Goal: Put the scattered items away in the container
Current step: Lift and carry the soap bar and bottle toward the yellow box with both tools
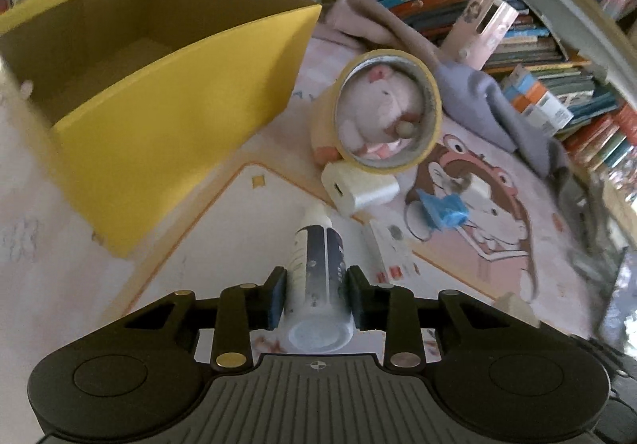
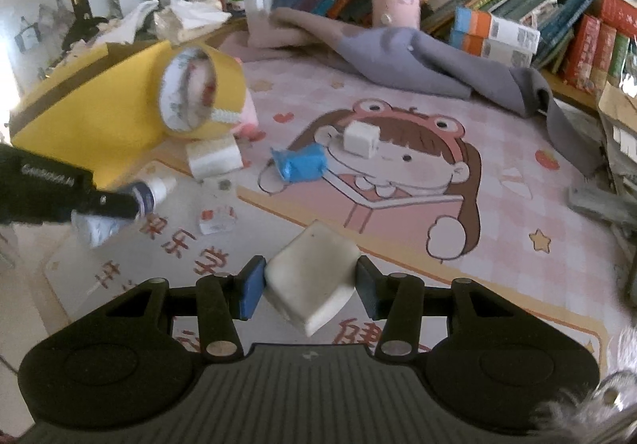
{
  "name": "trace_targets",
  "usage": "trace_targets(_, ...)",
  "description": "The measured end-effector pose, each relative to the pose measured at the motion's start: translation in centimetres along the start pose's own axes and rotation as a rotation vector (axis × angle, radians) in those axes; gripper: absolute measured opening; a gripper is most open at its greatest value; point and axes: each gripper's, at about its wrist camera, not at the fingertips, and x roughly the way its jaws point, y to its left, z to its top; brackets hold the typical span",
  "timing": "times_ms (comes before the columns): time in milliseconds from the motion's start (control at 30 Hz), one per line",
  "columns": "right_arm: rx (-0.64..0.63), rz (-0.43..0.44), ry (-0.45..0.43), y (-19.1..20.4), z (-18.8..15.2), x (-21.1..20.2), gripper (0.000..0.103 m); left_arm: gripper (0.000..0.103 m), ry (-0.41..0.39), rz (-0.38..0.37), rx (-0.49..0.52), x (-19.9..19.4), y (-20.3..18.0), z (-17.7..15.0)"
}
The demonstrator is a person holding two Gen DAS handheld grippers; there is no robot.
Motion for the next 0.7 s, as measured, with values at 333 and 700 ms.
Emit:
trace_targets(333, 0.075, -0.011, 0.004, 0.8, 0.8, -2.1, 0.044, 0.030, 0.068, -0.197, -0.155, -2.4, 2.3, -0.6)
trace_targets(700, 0.088, -0.119, -0.059, 4.2, 0.5, -5.0, 0.044, 0.030, 0.069, -0.326, -0.065, -4.1, 3.2, 0.5)
